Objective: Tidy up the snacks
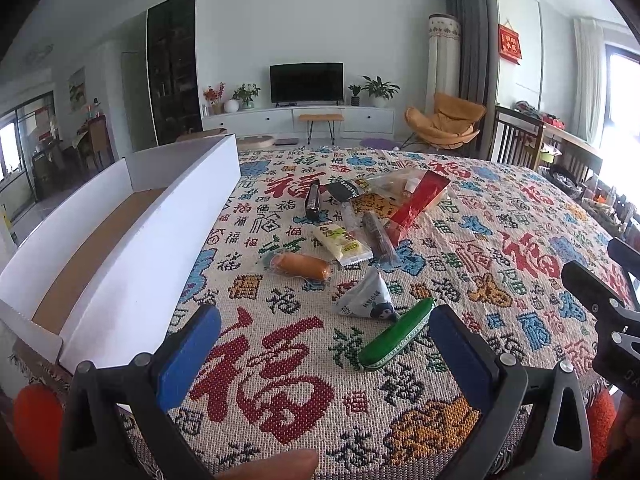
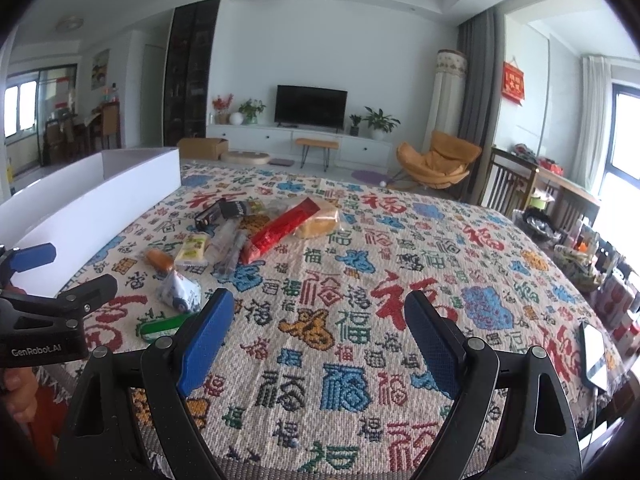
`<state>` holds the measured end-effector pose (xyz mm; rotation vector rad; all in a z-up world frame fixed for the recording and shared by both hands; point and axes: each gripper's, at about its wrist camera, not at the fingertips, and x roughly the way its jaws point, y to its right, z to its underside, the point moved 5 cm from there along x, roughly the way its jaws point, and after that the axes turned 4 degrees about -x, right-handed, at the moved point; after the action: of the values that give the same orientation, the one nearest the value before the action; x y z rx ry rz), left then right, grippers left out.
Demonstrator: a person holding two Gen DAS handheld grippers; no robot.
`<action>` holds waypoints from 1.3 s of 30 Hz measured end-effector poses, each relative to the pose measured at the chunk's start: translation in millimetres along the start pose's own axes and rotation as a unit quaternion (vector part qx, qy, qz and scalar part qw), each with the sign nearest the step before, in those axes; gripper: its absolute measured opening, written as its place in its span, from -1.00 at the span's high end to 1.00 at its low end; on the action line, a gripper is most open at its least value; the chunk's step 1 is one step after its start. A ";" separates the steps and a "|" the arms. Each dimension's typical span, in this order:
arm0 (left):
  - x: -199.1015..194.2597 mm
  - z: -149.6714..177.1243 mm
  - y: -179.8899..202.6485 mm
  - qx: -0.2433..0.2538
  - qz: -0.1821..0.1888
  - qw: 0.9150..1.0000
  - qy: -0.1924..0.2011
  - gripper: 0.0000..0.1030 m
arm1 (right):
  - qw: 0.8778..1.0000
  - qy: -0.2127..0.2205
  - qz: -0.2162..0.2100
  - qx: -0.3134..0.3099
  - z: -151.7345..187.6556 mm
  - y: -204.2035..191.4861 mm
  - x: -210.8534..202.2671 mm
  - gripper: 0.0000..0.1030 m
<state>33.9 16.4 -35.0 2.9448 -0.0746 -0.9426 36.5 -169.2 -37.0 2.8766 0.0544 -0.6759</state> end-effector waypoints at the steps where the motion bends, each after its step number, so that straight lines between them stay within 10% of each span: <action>1: 0.2 0.2 0.3 0.000 0.000 1.000 0.000 -1.00 | 1.000 -0.001 0.000 0.000 0.3 0.3 0.2 -0.74; 39: 5.4 5.1 2.6 0.007 -0.002 1.000 -0.013 -1.00 | 1.000 -0.008 -0.007 0.008 4.9 1.2 4.1 -0.74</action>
<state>35.3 13.3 -42.2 2.9471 -0.0757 -0.9845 38.1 -171.4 -42.9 2.8878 0.0686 -0.7039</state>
